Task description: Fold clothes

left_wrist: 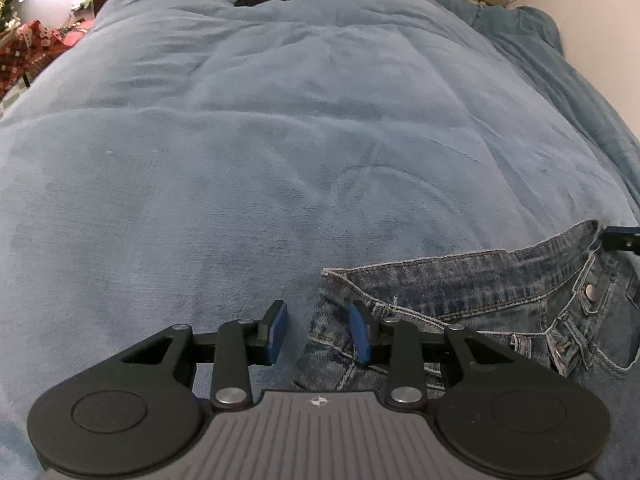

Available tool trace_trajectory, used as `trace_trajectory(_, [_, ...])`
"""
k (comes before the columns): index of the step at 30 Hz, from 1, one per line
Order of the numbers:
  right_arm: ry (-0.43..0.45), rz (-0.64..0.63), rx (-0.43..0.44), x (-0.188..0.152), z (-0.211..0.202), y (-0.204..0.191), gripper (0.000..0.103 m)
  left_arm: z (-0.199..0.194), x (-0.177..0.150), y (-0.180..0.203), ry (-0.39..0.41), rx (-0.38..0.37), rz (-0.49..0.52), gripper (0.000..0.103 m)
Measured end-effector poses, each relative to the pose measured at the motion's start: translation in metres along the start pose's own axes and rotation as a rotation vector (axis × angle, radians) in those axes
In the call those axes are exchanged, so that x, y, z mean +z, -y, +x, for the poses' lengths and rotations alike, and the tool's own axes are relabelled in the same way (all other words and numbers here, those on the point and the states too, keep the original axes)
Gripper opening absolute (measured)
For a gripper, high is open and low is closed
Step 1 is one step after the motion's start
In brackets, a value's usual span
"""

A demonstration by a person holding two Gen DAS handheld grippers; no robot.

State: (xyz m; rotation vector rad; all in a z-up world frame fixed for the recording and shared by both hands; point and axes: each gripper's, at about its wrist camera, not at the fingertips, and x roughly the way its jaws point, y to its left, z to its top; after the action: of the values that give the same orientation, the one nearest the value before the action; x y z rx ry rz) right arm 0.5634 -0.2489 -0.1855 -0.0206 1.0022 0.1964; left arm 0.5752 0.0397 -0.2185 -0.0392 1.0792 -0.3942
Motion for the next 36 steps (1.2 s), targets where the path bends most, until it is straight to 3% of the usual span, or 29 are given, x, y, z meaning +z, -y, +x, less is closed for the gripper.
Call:
trace_trajectory(2, [-0.018,0.02,0.003,-0.001,0.009,0.004,0.027,0.005,0.003,-0.003,-0.015,-0.021,-0.025,0.034])
trace_trajectory(3, [-0.025,0.032,0.004,-0.001,0.014,0.005,0.024,0.006,0.004,-0.004,-0.018,-0.035,-0.04,0.029])
trace_trajectory(4, [-0.02,0.024,0.003,-0.002,0.015,0.003,0.02,0.007,0.005,-0.004,-0.019,-0.053,-0.049,0.016])
trace_trajectory(5, [-0.013,0.012,0.001,-0.003,0.014,0.001,0.015,0.006,0.004,-0.002,-0.017,-0.054,-0.05,0.015])
trace_trajectory(7, [0.011,-0.012,-0.021,-0.005,0.009,-0.005,0.01,0.003,0.003,0.007,0.003,-0.004,-0.027,0.009])
trace_trajectory(11, [0.073,0.004,-0.064,0.0,-0.009,-0.01,0.008,-0.02,0.006,0.025,0.101,0.075,-0.011,0.007])
trace_trajectory(15, [0.135,0.033,-0.095,0.01,-0.022,-0.006,0.007,-0.039,0.02,0.029,0.198,0.072,-0.028,0.007])
trace_trajectory(24, [0.082,0.024,-0.101,-0.003,0.02,0.005,0.01,0.017,0.009,0.033,0.115,0.156,0.102,0.011])
trace_trajectory(25, [0.087,0.043,-0.089,-0.003,0.018,0.007,0.011,0.016,0.009,0.033,0.118,0.165,0.101,0.018])
trace_trajectory(27, [0.103,0.05,-0.089,-0.001,0.009,0.007,0.024,0.01,0.01,0.032,0.13,0.195,0.101,0.031])
trace_trajectory(28, [0.11,0.045,-0.093,0.0,0.003,0.005,0.026,0.004,0.01,0.03,0.138,0.206,0.092,0.035])
trace_trajectory(36, [0.139,0.021,-0.102,-0.021,-0.064,-0.026,0.027,-0.055,-0.012,0.027,0.114,0.145,-0.028,0.029])
